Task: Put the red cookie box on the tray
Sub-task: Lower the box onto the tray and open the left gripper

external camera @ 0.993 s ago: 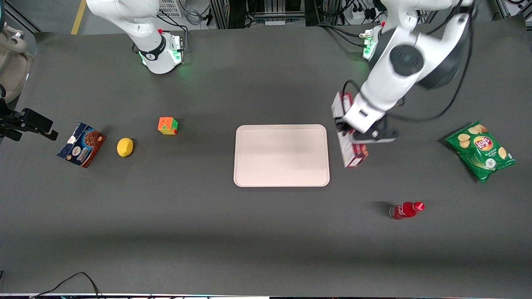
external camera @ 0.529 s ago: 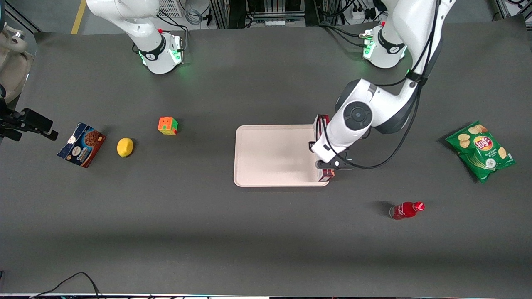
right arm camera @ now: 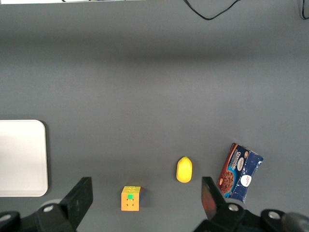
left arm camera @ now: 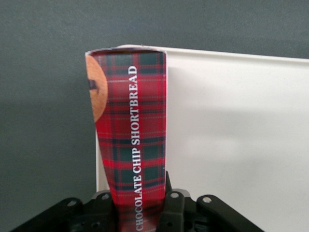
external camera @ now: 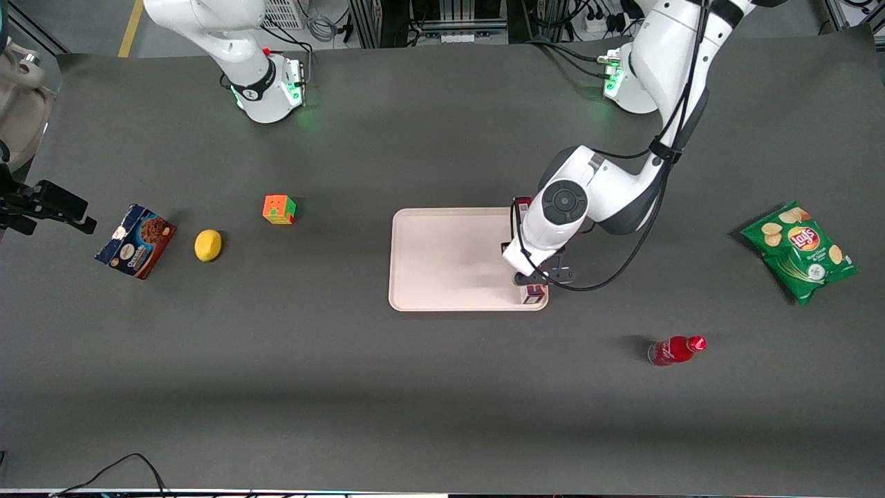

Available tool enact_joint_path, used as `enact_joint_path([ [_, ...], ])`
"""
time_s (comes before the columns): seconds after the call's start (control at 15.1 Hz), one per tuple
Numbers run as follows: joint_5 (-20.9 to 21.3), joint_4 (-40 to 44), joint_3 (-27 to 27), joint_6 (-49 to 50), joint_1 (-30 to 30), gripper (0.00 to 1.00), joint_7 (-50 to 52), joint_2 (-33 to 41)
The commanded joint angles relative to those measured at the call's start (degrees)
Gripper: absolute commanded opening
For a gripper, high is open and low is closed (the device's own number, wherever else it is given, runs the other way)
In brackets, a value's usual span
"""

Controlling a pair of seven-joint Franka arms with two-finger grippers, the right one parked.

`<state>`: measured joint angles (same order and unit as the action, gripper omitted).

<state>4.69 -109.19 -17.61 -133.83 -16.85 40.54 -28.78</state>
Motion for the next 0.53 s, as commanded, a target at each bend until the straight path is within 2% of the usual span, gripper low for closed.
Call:
enact_joint_path([
  [0.0, 1.28, 1.52, 0.74, -1.96, -1.52, 0.16, 1.92, -1.89],
  [0.13, 1.2, 1.52, 0.82, -3.19, -1.52, 0.25, 2.0, -2.5],
  [0.2, 1.2, 1.52, 0.91, -3.54, -1.52, 0.35, 1.92, -2.77],
  [0.26, 1.28, 1.43, 1.0, -3.63, -1.52, 0.54, 1.91, -2.86],
  [0.46, 1.2, 1.26, 1.09, -4.68, -1.52, 0.88, 2.0, -3.03],
])
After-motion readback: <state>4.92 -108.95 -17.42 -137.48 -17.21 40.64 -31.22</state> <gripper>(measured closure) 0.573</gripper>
